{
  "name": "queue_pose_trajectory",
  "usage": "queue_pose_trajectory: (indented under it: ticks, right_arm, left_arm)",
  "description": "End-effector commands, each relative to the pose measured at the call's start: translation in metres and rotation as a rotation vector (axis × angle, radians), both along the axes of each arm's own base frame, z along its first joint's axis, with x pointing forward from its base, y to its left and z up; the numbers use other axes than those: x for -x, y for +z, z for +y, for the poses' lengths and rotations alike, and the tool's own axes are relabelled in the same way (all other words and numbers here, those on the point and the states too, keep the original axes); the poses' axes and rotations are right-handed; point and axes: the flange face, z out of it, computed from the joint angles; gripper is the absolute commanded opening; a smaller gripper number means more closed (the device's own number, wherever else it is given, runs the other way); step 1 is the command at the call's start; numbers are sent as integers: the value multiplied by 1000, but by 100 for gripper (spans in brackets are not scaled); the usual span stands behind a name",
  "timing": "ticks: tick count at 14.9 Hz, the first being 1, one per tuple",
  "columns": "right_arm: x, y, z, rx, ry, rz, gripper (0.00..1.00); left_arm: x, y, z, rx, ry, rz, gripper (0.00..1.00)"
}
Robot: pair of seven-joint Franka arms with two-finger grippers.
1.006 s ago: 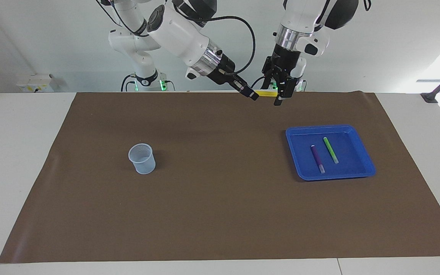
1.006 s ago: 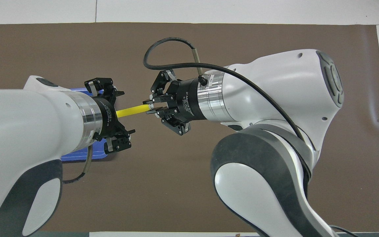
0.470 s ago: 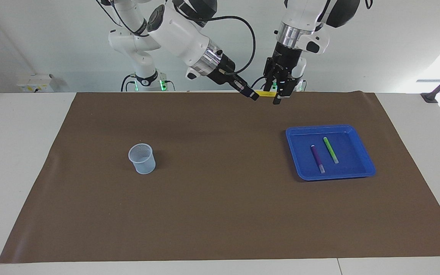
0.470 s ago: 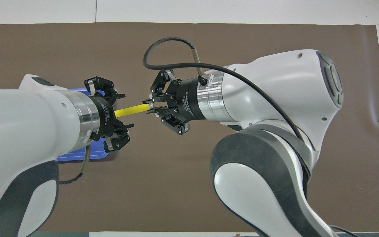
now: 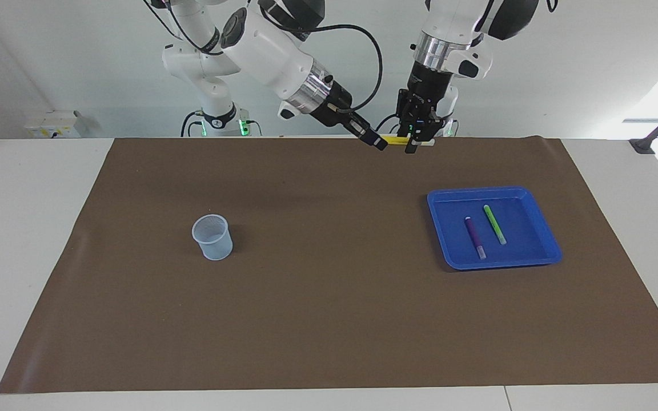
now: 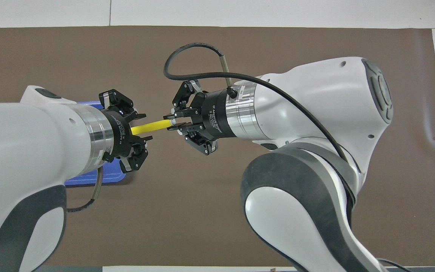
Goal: Right arm passes pens to left for tray arrangement
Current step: 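Close the left gripper on the yellow pen held by the right gripper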
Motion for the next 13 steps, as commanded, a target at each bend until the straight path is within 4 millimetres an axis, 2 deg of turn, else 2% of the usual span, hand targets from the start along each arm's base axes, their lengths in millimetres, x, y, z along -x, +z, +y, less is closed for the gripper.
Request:
queue_pose_trajectory:
  ticks: [1,9,10,11,12,13]
  right_arm:
    - [-2,-1,3,-9,-9,-4,0]
    - [-3,-1,2,-9,-9,-3,0]
    - [-4,-1,1,-8,-10,0,34]
    - [-3,0,1,-6,-11,-5,86]
    - [-3,-1,0,11,-5,-14,100]
    - [-5,-3,-3,40,2,-27,100]
  left_arm:
    - [1,6,4,-11,10,-17,0]
    - [-1,7,6,-8,15,-23,0]
    - [-2,6,7,-9,15,-22,0]
    - [-2,6,7,-9,15,-22,0]
    - [-2,6,7,-9,17,-22,0]
    - [-2,6,8,-8,17,-23,0]
